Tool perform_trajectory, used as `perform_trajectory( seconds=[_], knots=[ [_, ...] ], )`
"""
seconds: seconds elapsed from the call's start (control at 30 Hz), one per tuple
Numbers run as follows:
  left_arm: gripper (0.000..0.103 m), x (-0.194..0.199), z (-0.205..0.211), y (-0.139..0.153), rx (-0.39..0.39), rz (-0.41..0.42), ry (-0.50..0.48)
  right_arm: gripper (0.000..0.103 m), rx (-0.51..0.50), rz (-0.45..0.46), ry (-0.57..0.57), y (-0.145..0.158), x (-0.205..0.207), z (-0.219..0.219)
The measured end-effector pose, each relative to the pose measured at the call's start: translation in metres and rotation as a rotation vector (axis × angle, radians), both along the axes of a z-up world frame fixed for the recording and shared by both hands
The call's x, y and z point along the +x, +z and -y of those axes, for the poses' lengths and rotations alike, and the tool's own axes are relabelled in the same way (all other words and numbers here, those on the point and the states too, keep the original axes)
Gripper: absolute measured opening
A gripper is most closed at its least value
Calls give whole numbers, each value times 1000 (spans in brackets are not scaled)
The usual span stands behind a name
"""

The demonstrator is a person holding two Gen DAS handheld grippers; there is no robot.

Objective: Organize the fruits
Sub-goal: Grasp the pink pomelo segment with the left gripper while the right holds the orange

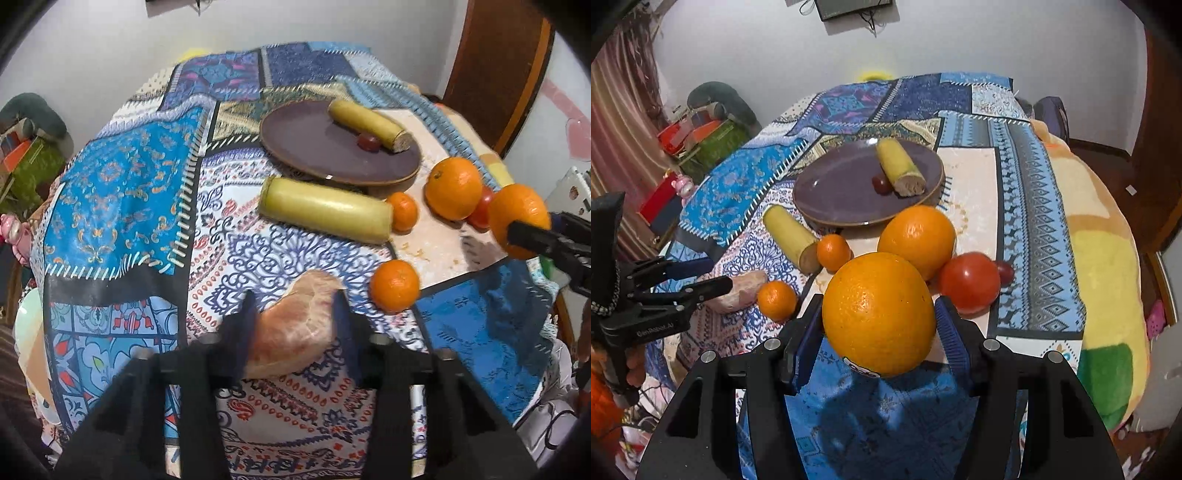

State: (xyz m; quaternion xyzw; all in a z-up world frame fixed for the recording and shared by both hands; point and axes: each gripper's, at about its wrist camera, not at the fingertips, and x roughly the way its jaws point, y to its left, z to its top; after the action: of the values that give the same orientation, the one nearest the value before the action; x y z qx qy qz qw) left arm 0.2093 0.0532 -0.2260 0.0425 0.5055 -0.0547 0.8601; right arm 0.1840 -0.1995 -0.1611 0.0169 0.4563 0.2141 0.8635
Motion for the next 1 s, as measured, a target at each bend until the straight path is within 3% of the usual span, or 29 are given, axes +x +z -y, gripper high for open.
perform_trajectory(
  seconds=[0.13, 0.17, 0.2, 0.27, 0.4, 0.5, 0.73, 0.8, 0.87, 1.0],
  knots=[
    [35, 8, -12, -3, -40, -32, -3, 56, 3, -3, -3, -2, 3, 2],
    [43, 8, -14, -2, -31, -31, -3, 56, 6, -5, -2, -3, 3, 2],
    [60, 8, -17, -1, -22, -27, -4, 56, 8, -7, 0, -3, 4, 2],
    [82, 5, -21, 0, -12, -19, -10, 56, 9, -9, 3, -4, 5, 2],
    [87, 0, -20, -8, 60, -45, -70, 56, 12, -13, 8, -5, 7, 1],
    [98, -4, -15, -20, 139, -51, -113, 56, 15, -19, 11, -8, 9, 0],
    [95, 13, -9, -27, 145, -29, -117, 56, 11, -37, 18, -14, 14, -3],
    [77, 21, -8, -31, 96, -50, -122, 56, 8, -37, 19, -14, 16, -3],
    [66, 28, -10, -35, 41, -73, -102, 56, 5, -32, 22, -13, 17, -4],
    [51, 39, -18, -36, -26, -71, -33, 56, 7, -20, 22, -10, 21, -4]
  ],
)
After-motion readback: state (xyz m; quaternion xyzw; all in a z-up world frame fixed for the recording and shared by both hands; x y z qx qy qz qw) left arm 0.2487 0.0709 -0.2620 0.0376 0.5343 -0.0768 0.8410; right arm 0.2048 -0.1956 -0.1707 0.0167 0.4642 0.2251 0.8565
